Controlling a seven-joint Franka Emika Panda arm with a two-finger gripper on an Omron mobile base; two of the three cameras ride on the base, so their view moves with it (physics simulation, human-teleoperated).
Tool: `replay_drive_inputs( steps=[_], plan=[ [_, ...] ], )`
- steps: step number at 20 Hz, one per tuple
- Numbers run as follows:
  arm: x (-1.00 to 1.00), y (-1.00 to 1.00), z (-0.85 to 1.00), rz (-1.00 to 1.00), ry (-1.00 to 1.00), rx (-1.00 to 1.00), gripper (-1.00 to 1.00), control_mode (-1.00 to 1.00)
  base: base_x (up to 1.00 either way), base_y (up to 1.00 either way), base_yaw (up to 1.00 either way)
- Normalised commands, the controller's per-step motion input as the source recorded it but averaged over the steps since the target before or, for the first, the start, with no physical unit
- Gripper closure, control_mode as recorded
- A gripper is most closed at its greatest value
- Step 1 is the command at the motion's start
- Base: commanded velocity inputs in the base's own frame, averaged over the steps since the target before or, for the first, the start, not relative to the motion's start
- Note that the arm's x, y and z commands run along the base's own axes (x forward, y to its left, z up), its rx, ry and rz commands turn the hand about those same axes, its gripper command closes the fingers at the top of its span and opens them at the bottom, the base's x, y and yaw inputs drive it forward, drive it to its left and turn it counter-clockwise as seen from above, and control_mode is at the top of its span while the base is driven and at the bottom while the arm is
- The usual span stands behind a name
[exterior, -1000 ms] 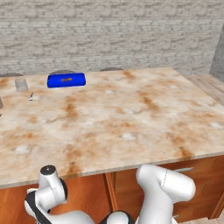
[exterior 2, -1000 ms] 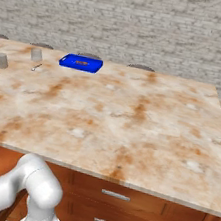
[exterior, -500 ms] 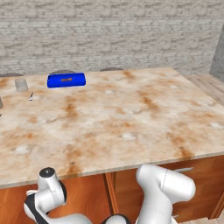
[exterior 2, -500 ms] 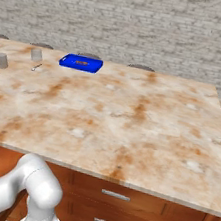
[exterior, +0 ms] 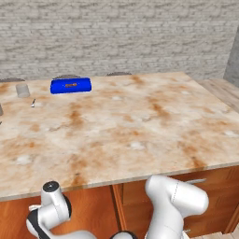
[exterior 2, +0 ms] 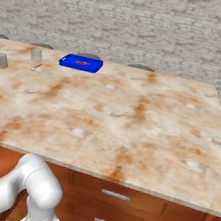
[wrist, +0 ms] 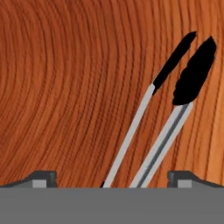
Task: Take the tongs from the drawer on the left and place them on the dining counter next to the tray containing the kebab skewer.
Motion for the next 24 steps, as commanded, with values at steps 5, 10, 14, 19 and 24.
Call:
replay_drive_inputs(
  steps=[5, 10, 14, 19, 24],
  plan=[
    [0.00, 0.00, -0.14, 0.00, 0.00, 0.00, -1.00, -1.00, 0.00, 0.00, 0.00],
    [0.00, 0.00, 0.00, 0.00, 0.00, 0.00, -1.00, -1.00, 0.00, 0.00, 0.00],
    [0.00, 0.00, 0.00, 0.00, 0.00, 0.00, 1.00, -1.00, 0.00, 0.00, 0.00],
    [0.00, 0.00, 0.00, 0.00, 0.00, 0.00, 1.00, -1.00, 0.00, 0.00, 0.00],
    [0.00, 0.00, 0.00, 0.00, 0.00, 0.00, 1.00, -1.00, 0.00, 0.00, 0.00]
  ],
)
